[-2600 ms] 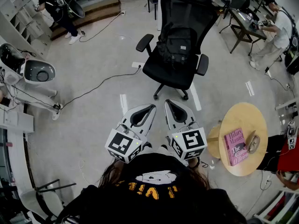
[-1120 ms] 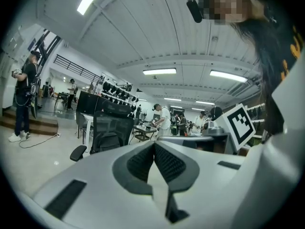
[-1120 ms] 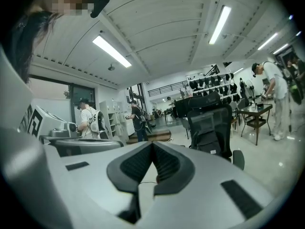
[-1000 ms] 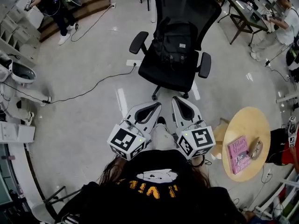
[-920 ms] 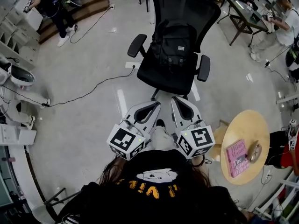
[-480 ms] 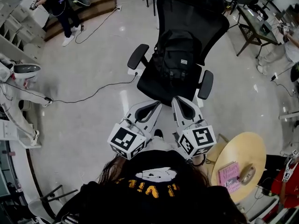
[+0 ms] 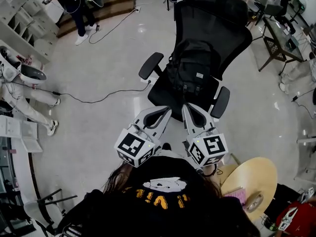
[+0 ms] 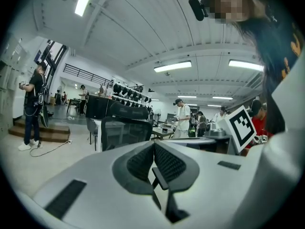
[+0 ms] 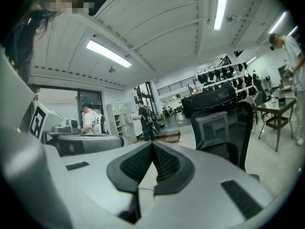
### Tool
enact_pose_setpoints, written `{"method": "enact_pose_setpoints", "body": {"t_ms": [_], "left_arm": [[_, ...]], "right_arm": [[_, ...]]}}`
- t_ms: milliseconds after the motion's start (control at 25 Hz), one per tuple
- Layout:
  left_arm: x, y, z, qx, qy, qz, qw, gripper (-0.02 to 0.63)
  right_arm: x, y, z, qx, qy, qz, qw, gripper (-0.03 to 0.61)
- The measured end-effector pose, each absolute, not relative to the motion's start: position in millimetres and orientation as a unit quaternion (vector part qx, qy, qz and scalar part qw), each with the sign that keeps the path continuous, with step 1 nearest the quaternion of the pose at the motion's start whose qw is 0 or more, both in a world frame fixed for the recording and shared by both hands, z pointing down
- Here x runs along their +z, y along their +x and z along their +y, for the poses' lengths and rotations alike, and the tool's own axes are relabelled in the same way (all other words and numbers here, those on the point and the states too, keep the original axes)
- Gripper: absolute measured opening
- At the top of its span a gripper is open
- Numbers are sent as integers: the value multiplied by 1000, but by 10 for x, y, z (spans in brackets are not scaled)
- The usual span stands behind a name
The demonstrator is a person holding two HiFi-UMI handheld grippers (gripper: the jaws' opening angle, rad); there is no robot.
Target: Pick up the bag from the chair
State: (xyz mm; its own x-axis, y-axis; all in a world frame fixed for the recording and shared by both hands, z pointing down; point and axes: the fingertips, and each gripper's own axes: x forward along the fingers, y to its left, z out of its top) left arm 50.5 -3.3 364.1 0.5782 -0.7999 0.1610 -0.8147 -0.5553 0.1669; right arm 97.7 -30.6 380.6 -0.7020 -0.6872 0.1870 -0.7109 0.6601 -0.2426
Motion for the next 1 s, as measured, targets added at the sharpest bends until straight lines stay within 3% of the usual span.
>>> {"method": "enact_pose_setpoints", "body": {"t_ms": [1000], "left_arm": [[3869, 299, -799, 61, 889, -438, 123, 9]], "right_arm": [[4022, 832, -1102, 171, 410, -895, 32, 3]]}}
